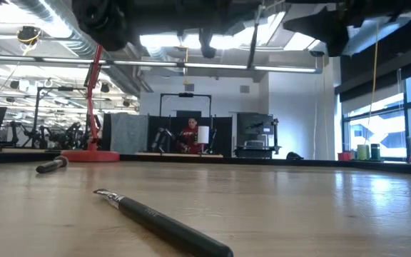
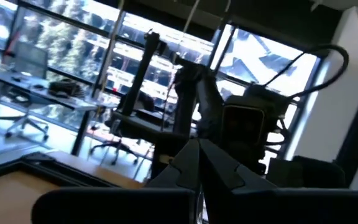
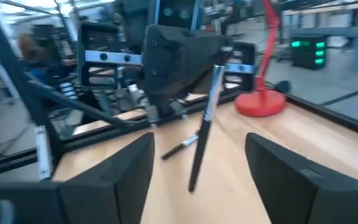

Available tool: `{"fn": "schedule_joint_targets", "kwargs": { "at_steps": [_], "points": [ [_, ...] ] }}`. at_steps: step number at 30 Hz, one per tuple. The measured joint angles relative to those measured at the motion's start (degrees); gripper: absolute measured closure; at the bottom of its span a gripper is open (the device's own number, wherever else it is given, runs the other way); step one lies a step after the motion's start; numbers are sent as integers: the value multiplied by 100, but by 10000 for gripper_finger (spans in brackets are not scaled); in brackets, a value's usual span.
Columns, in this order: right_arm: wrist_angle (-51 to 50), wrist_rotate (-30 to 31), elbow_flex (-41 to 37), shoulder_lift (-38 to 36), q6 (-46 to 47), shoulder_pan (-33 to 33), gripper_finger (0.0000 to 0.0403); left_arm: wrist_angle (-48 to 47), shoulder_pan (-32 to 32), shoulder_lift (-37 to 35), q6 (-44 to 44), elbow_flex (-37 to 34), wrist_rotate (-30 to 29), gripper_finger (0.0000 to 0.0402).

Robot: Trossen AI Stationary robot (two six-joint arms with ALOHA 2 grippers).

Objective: Pick & Place Makeup Supplies
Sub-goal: Put the makeup brush into the organizer

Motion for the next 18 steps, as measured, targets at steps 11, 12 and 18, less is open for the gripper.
{"fn": "schedule_joint_targets", "kwargs": {
  "at_steps": [11,12,18],
  "points": [
    [350,-966,0,630,137,-554,210,97,-9,655,-156,650,755,398],
    [364,-1037,0,654,132,-554,217,77,-9,653,-155,682,777,398],
    [506,-947,0,663,130,-554,289,19,-7,651,-120,695,830,398]
  ]
}}
